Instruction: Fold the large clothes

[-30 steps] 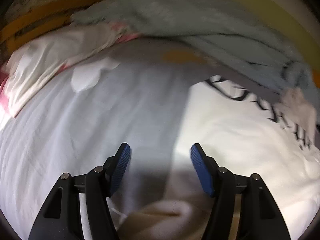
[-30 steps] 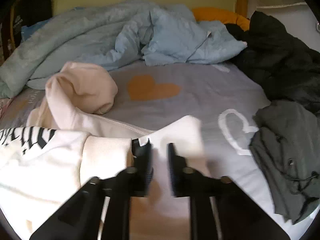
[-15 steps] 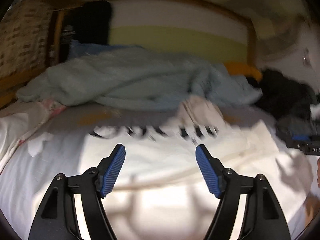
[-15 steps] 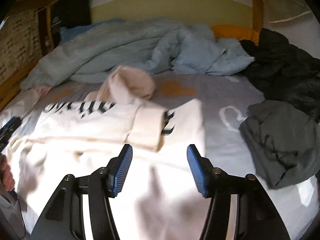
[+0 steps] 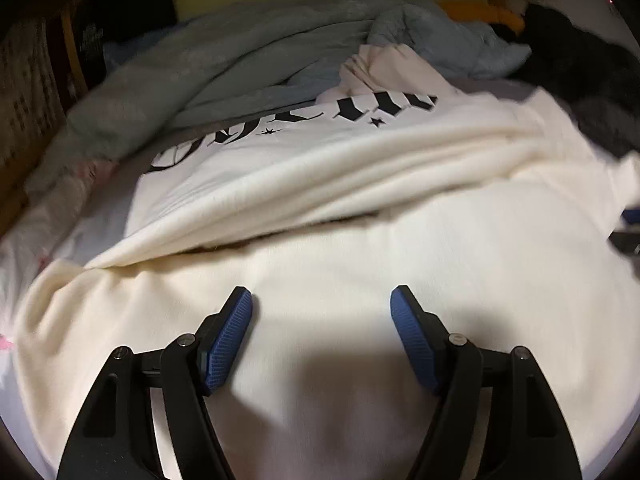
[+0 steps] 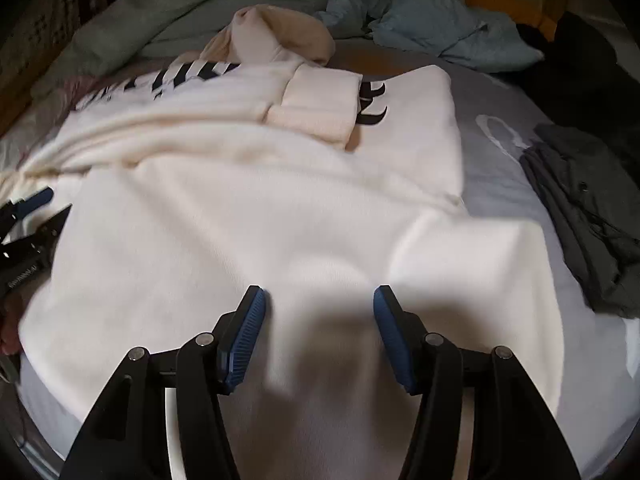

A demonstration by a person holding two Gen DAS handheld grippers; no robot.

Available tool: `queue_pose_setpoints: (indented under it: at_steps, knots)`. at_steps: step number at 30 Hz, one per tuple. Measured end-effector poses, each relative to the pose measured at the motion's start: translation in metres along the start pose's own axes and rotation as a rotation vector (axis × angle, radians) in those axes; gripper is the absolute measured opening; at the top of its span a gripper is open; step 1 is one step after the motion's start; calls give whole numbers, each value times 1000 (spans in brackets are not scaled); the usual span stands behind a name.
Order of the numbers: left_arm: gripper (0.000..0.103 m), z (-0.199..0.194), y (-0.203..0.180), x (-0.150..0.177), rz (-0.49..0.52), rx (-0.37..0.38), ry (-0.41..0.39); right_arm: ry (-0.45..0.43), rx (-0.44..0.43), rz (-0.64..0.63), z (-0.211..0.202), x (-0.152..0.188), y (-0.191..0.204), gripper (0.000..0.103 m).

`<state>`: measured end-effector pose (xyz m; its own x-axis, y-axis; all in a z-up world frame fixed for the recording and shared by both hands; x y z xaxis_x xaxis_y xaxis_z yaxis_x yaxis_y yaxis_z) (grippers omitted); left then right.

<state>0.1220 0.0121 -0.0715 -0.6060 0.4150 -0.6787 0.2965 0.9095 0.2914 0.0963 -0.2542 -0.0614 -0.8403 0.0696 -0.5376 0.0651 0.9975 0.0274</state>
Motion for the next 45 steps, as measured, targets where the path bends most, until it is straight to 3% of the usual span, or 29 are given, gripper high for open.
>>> queue_pose_setpoints:
  at_steps: [3, 8, 10, 13, 16, 19, 21, 25, 27, 30, 34, 39, 43, 45]
  knots:
    - [71, -8, -5, 7, 11, -23, -1, -7, 12, -7, -12, 15, 0, 59]
    - [71, -22, -5, 17, -25, 4, -26, -17, -20, -5, -29, 40, -8, 59]
    - [71, -33, -5, 15, 6, -5, -66, -42, -74, 13, -37, 44, -12, 59]
    - [71, -69, 4, 5, 40, -115, -209, -76, -151, 73, -44, 38, -20, 59]
    - [71, -91, 12, 1, 11, -12, -237, -131, -191, 53, -60, 40, -11, 59]
    - [74, -101, 16, 14, -44, -1, -217, -196, -150, -46, -71, 43, 5, 59]
    - [74, -102, 13, 31, -86, 52, -182, -216, -142, -87, -74, 47, 16, 59]
    - [74, -98, -1, 65, -94, 57, -108, -153, -199, -99, -70, 62, 33, 59]
    - [74, -99, -10, 79, -90, 69, -80, -167, -206, -119, -76, 66, 39, 59]
    - [74, -104, -21, 87, -68, 60, -73, -188, -222, -160, -85, 74, 50, 59]
    - [79, -96, -26, 92, -54, 72, -33, -115, -220, -194, -72, 92, 65, 59]
    - [85, -90, -32, 98, -34, 18, 11, -129, -110, -276, -65, 104, 74, 59]
    - [91, -84, -14, 98, -63, -64, 22, -124, 49, -168, -53, 93, 47, 60]
    - [92, -79, 6, 99, -44, -194, -9, -132, 98, -105, -52, 84, 31, 61]
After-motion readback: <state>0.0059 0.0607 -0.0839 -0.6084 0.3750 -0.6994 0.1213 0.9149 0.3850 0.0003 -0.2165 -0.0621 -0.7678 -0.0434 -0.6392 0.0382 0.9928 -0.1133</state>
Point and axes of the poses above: each gripper's, at about its wrist camera, not at the fingertips, and z roughly the way its jaws point, y to its left, x to its underside, the point moved 5 cm from there along z, roughly the way its jaws point, and after that the axes turned 7 degrees about z, right-handed, at the moved point
